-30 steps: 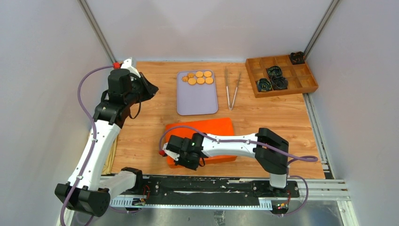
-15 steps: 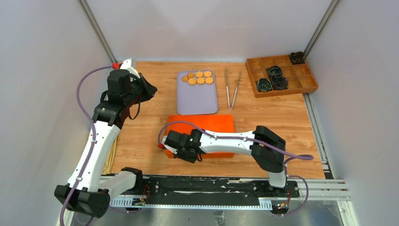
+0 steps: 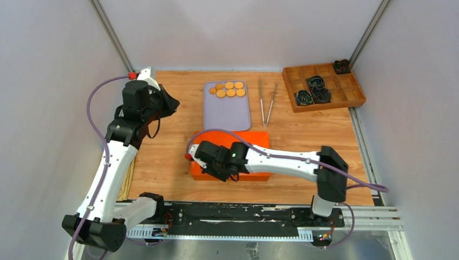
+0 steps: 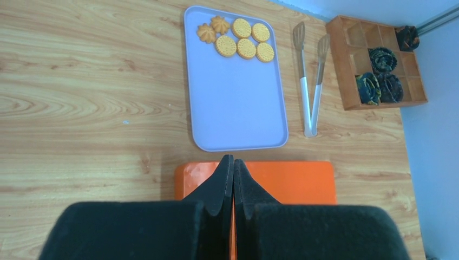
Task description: Pack the cookies
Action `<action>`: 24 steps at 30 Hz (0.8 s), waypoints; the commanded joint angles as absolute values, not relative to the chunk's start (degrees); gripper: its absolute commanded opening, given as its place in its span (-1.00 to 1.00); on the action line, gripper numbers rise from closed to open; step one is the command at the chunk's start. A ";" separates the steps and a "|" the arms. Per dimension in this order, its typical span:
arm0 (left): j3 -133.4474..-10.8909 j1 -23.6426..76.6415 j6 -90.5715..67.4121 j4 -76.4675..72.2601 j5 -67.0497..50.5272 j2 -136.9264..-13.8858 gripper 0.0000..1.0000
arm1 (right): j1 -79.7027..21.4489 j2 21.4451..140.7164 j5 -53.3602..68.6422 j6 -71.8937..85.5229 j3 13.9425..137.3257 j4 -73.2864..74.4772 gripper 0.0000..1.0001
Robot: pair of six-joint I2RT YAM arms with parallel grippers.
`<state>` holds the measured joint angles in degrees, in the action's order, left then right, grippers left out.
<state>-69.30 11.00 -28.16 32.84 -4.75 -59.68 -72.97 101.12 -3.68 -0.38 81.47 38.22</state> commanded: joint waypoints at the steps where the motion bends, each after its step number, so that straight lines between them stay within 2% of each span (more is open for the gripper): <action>1: -67.21 10.81 -27.15 33.23 -2.78 -58.83 -1.00 | -72.06 91.71 -11.51 6.28 81.32 41.81 -1.00; 5: -63.10 10.81 -28.23 33.89 -0.15 -59.38 -1.00 | -67.72 85.55 -15.11 12.55 78.92 43.30 -1.00; 14: -55.37 10.81 -28.67 39.45 -0.10 -64.27 -1.00 | -46.27 71.49 -17.72 20.42 65.45 41.80 -1.00; 19: -48.08 10.82 -29.40 38.05 -2.37 -64.69 -1.00 | -40.34 70.45 -15.67 21.53 59.68 38.89 -1.00; 24: -41.29 10.90 -29.47 37.11 -3.33 -62.93 -1.00 | -38.88 72.89 -12.98 23.39 55.98 35.70 -1.00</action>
